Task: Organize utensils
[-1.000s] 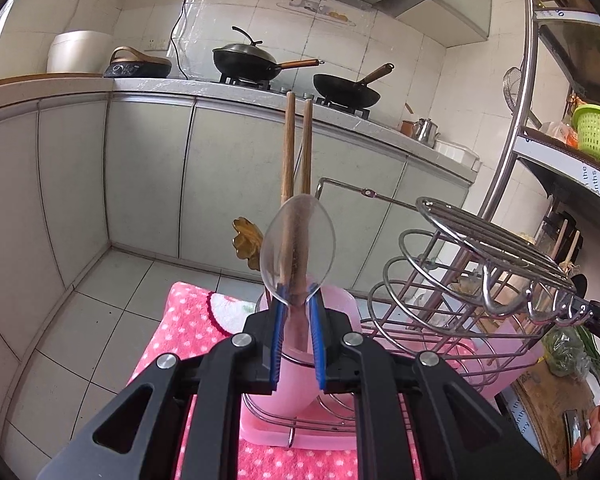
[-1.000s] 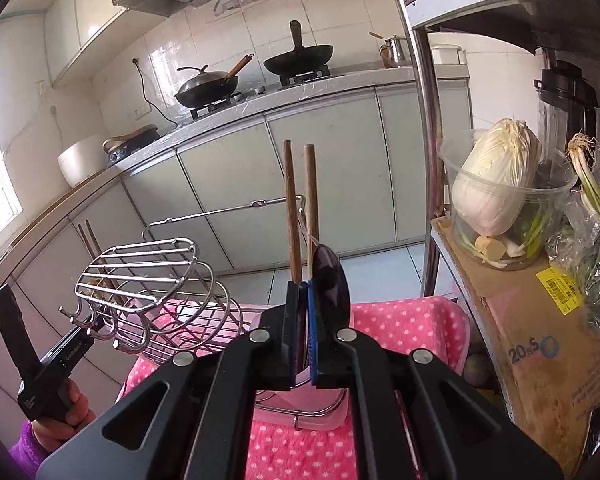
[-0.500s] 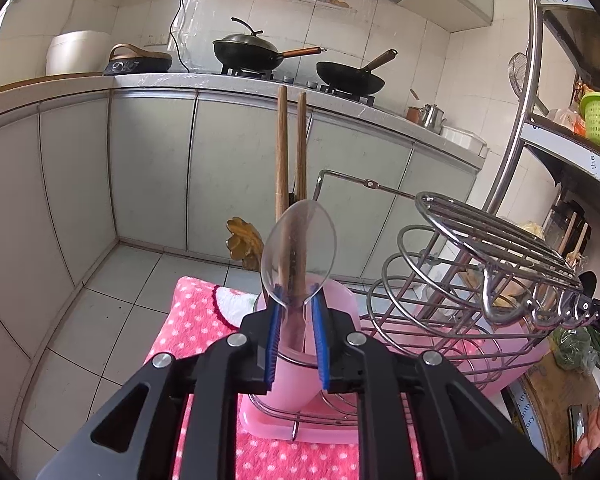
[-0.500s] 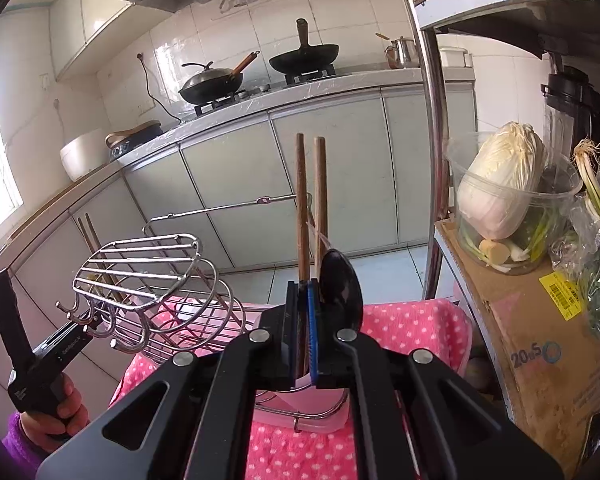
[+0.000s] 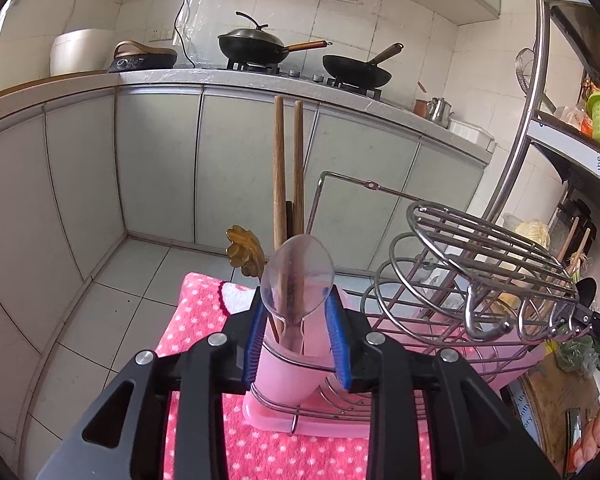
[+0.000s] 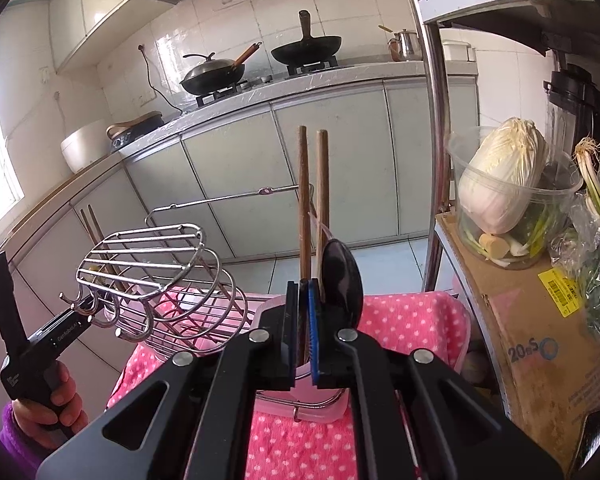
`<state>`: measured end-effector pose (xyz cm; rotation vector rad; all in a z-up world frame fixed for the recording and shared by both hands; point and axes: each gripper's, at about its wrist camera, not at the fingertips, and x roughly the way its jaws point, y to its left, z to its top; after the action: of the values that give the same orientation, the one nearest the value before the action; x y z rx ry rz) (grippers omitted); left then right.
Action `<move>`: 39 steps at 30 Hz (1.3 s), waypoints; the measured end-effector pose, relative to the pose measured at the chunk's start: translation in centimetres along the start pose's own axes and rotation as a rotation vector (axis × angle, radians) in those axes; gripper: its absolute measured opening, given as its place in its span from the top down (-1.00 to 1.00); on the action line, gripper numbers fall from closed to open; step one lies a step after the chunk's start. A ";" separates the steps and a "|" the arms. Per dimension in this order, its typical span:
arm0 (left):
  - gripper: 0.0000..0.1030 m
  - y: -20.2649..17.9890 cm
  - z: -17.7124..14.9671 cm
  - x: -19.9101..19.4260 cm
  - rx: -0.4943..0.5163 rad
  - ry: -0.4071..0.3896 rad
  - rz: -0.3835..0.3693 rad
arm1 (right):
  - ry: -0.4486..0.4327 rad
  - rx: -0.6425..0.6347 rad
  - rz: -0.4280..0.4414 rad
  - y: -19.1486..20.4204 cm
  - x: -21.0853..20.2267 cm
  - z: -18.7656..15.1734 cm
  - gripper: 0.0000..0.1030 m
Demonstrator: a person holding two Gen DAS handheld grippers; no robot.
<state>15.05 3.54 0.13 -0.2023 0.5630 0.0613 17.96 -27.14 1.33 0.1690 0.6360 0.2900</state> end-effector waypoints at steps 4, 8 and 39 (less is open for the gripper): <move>0.37 -0.2 0.2 -0.6 0.005 -0.006 0.005 | -0.004 -0.001 0.001 0.1 -0.7 -0.1 0.85; 0.23 -0.3 0.3 -1.1 0.013 -0.012 0.007 | -0.014 0.000 0.004 0.1 -1.6 0.0 0.55; -0.30 -1.6 -2.6 -8.5 0.096 -0.016 -0.057 | -0.123 -0.026 -0.004 4.6 -8.8 -6.7 -0.24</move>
<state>6.68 1.42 2.83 -0.1246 0.5424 -0.0194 6.15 -25.08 2.04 0.1595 0.5107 0.2813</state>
